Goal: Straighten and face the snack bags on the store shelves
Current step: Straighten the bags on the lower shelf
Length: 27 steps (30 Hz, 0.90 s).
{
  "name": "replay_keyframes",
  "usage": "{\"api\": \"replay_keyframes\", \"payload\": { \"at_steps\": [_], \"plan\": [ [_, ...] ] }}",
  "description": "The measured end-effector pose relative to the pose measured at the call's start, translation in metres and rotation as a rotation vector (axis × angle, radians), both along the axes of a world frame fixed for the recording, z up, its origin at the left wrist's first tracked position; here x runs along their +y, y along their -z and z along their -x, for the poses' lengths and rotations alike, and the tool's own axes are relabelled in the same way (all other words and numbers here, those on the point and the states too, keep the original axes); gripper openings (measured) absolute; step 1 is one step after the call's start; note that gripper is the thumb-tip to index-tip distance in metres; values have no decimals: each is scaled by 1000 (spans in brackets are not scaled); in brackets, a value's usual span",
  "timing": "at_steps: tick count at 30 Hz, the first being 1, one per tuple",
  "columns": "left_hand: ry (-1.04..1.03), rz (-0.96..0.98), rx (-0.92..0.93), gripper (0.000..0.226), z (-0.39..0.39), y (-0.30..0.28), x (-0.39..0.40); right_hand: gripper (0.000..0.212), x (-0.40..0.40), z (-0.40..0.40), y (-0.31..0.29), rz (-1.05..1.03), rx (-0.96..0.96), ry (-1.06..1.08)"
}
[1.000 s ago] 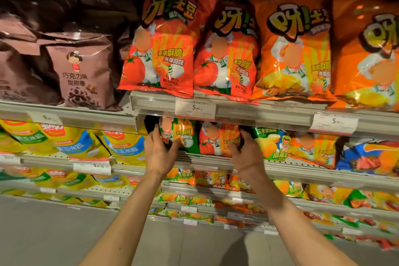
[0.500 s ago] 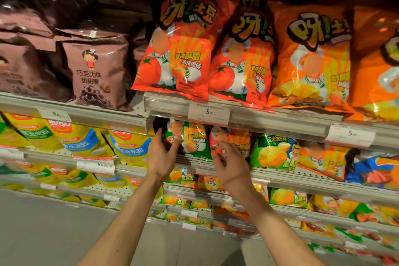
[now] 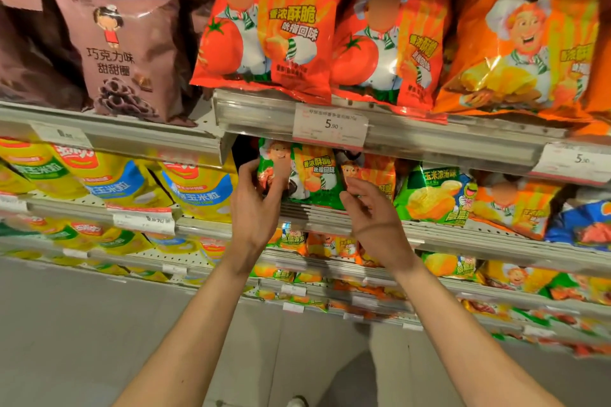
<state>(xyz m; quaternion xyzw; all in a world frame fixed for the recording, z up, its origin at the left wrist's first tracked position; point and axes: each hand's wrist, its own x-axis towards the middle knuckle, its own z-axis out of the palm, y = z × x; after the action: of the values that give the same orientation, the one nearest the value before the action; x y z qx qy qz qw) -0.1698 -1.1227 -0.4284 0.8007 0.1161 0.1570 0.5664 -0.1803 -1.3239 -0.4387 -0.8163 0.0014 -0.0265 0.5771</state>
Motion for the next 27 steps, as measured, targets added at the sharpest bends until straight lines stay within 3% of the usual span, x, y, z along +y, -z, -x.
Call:
{"api": "replay_keyframes", "payload": {
  "at_steps": [5,9,12,18,20,23,27],
  "plan": [
    [45,109,-12,52,30,4,4,35,-1,2,-8,-46,36,-22],
    [125,150,-18,46,57,6,0,47,8,4,-17,-34,94,-54],
    [178,168,43,40,73,13,-1,28,9,13,-16,-30,141,-105],
    [261,275,173,78,82,18,-13,32,-15,51,-17,-122,236,-117],
    [299,335,195,71,87,12,-27,29,-27,63,-21,-135,245,-120],
    [352,414,210,39,92,4,-53,24,-49,76,-24,-145,238,-109],
    [410,431,218,41,98,0,-82,15,-79,88,-26,-165,240,-52]
  ]
}}
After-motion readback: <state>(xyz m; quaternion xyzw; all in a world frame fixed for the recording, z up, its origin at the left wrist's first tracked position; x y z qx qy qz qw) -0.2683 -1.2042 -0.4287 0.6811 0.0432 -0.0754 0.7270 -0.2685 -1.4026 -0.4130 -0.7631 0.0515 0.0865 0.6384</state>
